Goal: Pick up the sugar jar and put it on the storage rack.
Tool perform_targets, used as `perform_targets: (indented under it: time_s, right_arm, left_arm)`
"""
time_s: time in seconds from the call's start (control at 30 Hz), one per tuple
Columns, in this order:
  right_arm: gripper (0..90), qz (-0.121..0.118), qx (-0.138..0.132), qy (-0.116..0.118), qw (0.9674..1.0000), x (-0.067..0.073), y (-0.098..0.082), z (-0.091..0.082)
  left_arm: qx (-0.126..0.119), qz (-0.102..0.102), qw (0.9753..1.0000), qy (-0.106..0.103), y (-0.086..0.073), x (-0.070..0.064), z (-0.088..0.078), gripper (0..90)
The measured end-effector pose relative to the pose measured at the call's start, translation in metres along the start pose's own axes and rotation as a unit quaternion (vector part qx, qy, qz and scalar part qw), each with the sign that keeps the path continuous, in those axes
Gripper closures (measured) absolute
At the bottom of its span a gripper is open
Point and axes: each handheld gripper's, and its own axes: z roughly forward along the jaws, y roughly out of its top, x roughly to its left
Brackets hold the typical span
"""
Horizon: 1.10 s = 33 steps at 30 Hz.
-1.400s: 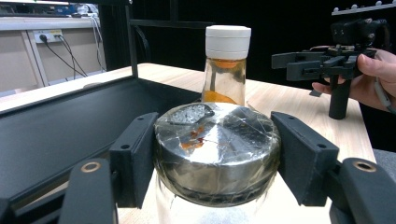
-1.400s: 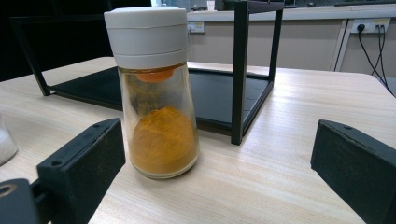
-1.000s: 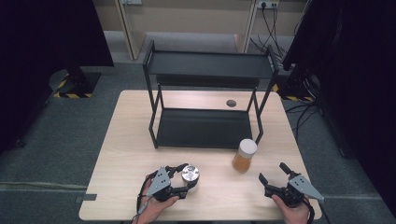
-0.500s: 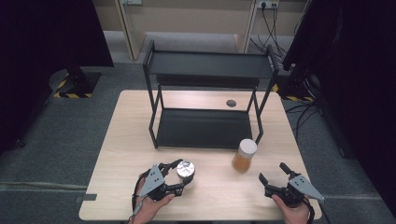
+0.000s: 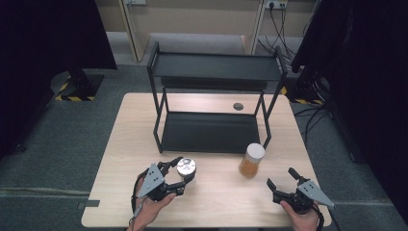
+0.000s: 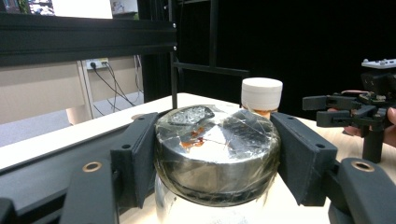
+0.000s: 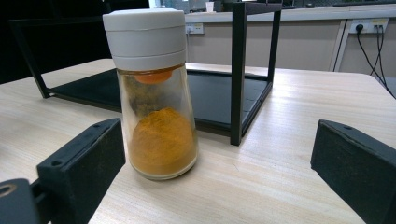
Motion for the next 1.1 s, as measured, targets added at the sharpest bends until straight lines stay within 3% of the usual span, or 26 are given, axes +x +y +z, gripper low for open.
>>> perform_targets:
  time_s: [0.4,0.67,1.1]
  right_arm:
    - [3.2,0.001,-0.001,-0.001,1.0000,0.000,0.000,0.000]
    - [3.2,-0.001,-0.001,0.001,1.0000,0.000,0.000,0.000]
    - [3.2,0.003,-0.001,0.000,1.0000,0.000,0.000,0.000]
  left_arm:
    - [-0.009,0.004,0.9999,0.006,0.013,0.003,0.004,35.2]
    - [-0.021,0.000,0.9995,0.024,0.016,0.004,0.003,35.2]
    - [-0.021,0.005,0.9990,0.040,0.028,0.005,0.004,35.2]
